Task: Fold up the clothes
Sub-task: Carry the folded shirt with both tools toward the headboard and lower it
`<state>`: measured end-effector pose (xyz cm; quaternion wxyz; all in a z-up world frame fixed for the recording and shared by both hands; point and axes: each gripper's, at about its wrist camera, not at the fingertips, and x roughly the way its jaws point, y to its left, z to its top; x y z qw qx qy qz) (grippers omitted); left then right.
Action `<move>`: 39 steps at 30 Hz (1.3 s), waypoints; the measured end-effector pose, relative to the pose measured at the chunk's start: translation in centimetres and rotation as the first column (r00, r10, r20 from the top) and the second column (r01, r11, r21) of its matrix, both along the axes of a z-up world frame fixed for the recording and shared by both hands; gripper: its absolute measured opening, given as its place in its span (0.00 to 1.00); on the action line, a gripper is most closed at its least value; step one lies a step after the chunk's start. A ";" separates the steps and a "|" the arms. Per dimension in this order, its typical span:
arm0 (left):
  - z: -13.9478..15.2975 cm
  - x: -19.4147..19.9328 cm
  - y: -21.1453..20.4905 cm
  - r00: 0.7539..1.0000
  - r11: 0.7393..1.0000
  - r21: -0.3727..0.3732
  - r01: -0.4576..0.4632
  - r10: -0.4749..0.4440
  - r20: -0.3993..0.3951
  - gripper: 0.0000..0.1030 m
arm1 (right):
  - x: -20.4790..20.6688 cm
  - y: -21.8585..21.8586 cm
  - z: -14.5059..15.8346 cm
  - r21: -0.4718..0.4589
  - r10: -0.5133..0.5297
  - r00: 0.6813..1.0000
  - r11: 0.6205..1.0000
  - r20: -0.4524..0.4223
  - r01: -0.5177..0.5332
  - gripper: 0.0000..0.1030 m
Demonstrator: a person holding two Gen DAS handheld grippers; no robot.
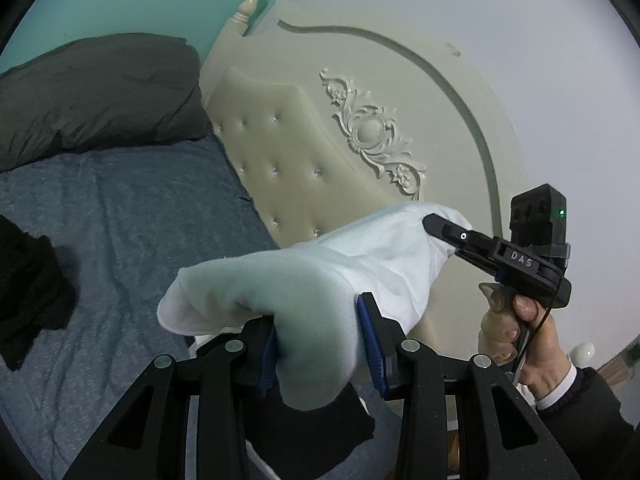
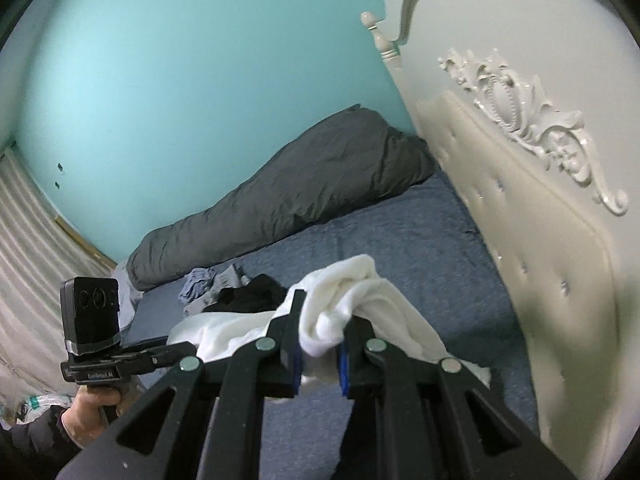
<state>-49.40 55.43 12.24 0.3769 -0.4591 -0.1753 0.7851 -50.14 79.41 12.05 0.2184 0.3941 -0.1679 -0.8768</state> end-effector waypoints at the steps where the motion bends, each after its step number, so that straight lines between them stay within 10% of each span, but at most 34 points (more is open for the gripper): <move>1: -0.8 0.2 0.4 1.000 1.000 -0.003 0.006 -0.006 0.011 0.39 | -0.2 0.4 -0.2 0.009 -0.003 1.000 1.000 0.002 0.003 0.12; 39: -18.4 15.5 6.2 0.951 0.987 -0.074 0.140 -0.114 0.288 0.39 | 21.5 8.6 -21.5 -0.024 -0.140 0.921 0.987 0.364 0.160 0.12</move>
